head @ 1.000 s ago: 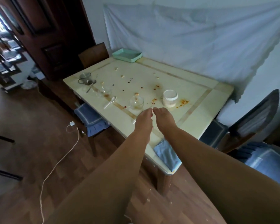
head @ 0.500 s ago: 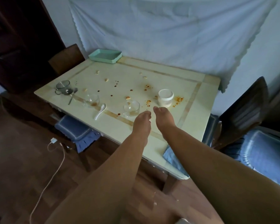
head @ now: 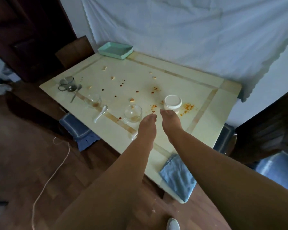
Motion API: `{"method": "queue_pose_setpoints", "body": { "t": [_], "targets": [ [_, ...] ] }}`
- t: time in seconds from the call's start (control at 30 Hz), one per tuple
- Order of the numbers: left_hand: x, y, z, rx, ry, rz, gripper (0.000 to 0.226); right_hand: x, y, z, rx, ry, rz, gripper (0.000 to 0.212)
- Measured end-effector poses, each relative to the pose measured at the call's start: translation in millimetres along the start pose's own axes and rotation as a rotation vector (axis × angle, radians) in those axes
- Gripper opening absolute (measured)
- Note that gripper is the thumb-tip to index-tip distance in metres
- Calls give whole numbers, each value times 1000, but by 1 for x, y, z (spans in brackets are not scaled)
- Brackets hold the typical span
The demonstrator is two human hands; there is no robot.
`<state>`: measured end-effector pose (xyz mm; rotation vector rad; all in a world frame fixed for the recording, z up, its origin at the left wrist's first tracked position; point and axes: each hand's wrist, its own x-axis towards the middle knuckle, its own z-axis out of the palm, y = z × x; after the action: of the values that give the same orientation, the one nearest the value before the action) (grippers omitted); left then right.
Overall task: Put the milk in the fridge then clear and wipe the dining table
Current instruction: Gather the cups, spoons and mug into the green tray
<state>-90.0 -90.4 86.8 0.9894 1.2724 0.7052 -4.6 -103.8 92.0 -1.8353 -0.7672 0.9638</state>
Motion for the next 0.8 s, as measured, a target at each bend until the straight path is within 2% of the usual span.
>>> {"method": "queue_pose_setpoints", "body": {
  "t": [0.1,0.23,0.37,0.63,0.8],
  "targets": [
    [3,-2,12,1,34,-12,18,14,6,-8,-21,-17,-2,31],
    [6,1,19,86,27,3,36,24,6,-20,28,-6,14,32],
    [16,9,31,108,4,-12,37,39,6,-30,37,29,33,33],
    [40,16,36,92,-24,-48,30,62,9,-28,70,71,68,24],
    [66,25,38,142,-108,-34,14,83,5,-29,62,187,96,35]
  ]
}}
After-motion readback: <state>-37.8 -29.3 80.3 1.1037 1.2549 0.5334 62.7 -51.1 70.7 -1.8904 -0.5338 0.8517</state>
